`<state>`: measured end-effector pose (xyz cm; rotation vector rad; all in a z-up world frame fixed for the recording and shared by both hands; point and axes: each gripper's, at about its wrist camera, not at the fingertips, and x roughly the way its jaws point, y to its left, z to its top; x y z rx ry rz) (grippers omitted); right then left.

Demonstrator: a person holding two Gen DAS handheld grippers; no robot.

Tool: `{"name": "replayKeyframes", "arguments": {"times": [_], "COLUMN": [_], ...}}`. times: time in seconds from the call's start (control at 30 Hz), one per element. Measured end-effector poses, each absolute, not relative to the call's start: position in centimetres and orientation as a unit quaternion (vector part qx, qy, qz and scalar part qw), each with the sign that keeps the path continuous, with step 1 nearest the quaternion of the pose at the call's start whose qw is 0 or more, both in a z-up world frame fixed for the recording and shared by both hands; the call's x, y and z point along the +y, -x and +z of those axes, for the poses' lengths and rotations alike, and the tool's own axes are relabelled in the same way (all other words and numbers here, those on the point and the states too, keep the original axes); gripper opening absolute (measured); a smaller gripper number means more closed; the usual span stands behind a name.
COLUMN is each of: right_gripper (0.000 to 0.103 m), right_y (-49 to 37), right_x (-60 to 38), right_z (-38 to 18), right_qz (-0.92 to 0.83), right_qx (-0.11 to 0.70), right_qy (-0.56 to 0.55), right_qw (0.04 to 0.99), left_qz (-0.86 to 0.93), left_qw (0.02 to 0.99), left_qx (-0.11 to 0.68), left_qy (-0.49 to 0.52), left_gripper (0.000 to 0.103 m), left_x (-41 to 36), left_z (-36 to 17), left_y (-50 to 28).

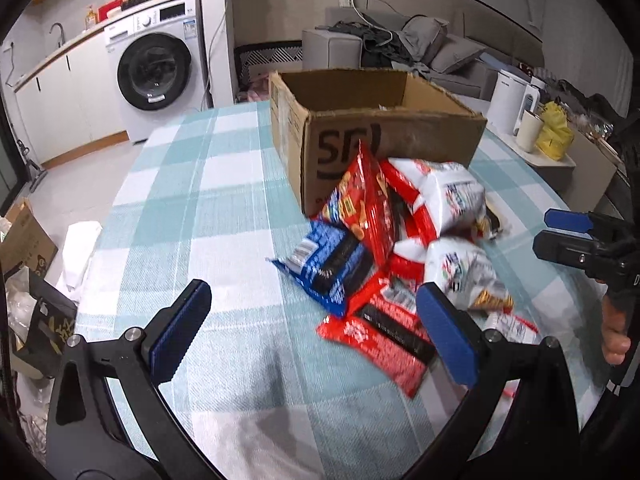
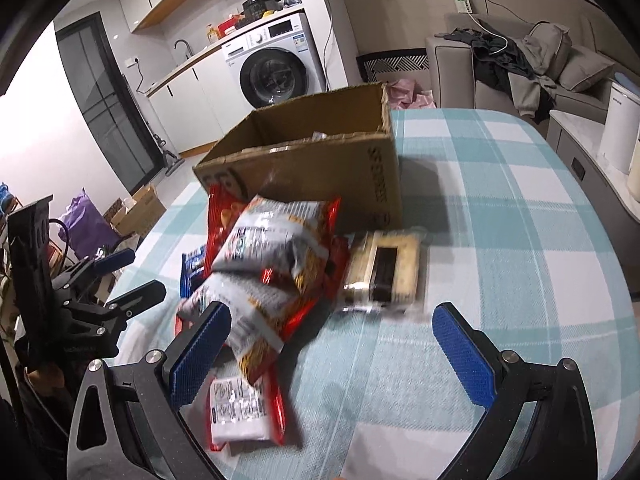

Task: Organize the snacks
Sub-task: 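Grasp the red chocolate bar pack with the left tool while the right tool grasps the white-red printed bag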

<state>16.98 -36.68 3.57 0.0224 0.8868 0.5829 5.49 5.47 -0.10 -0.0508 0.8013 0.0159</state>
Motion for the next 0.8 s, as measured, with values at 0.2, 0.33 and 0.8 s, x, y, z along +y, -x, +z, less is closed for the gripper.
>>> {"name": "replayKeyframes", "arguments": {"times": [0.2, 0.33, 0.8], "right_gripper": [0.103, 0.103, 0.102], "right_y": [-16.1, -15.8, -14.6], "right_x": [-36.0, -36.1, -34.2], "right_z": [2.6, 1.7, -0.8], "right_qz": [0.289, 0.292, 0.345], "right_qx": [0.435, 0.447, 0.477], "right_qy": [0.014, 0.02, 0.045], "right_qw": [0.852, 0.845, 0.807], "left_qz": [-0.007, -0.015, -0.026], "left_qw": [0.913, 0.909, 0.893], "left_qx": [0.407, 0.416, 0.447], "left_qy": [0.021, 0.028, 0.052], "left_gripper": [0.102, 0.102, 0.102], "left_x": [4.9, 4.5, 3.4], "left_z": [-1.4, -2.1, -3.7], "left_y": [-5.5, -5.7, -7.9]}}
